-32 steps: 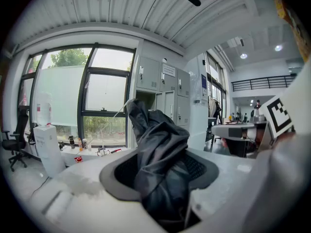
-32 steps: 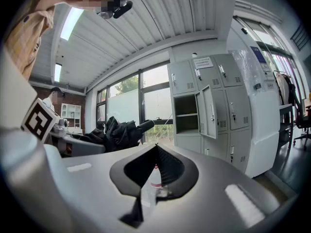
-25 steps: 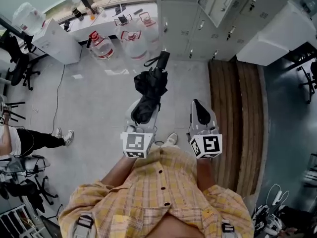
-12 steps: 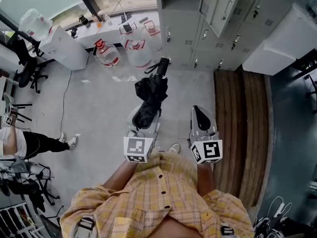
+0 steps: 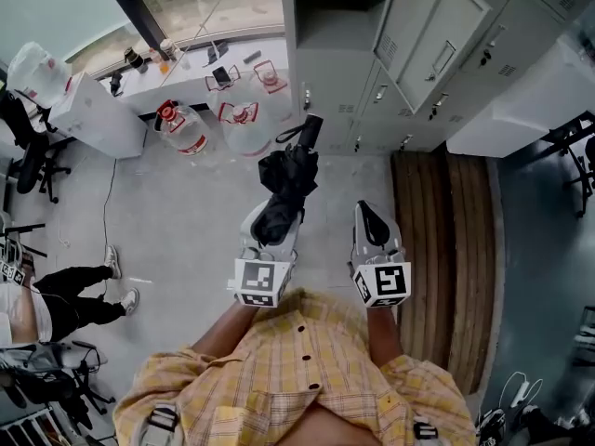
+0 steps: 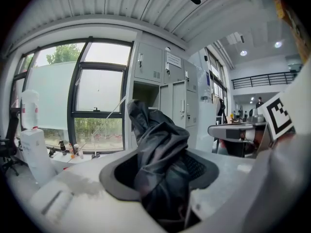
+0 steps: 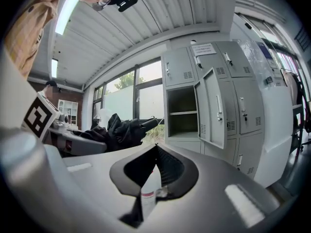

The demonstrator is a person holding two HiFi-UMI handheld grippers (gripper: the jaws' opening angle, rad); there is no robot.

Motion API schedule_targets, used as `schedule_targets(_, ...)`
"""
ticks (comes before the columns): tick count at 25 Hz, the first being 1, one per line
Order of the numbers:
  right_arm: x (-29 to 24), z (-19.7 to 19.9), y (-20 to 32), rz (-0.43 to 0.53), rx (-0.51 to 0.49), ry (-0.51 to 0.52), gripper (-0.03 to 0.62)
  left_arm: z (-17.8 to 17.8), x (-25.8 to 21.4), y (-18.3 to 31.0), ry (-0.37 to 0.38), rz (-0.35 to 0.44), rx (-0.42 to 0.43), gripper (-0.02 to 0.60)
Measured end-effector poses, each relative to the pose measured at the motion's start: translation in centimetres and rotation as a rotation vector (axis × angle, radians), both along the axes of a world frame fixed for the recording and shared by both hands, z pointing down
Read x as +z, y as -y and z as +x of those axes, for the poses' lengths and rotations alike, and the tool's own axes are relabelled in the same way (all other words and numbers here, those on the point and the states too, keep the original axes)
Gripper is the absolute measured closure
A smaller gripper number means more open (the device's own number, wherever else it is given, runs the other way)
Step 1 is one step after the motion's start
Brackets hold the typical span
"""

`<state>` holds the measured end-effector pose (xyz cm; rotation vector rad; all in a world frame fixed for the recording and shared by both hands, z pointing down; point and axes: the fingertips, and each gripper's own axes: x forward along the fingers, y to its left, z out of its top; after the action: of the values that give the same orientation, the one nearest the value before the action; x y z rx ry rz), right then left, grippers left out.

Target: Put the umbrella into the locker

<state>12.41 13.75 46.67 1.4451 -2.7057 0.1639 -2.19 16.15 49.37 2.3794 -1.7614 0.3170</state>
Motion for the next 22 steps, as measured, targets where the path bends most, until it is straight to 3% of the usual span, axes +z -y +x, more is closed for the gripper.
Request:
schedule_targets(12,-2.1,-7.5,17.7,-0.038,0.139,-0.03,0.595,-5.9,-0.9,18.9,-0.013,-0.052,0.201,0.351)
schedule_targets(22,-2.3,-11.0,24.7,-0.018,0.2,-0.053,0.595,-8.5,-0.5,26.9,-0.026,-0.051,0.286,0.351)
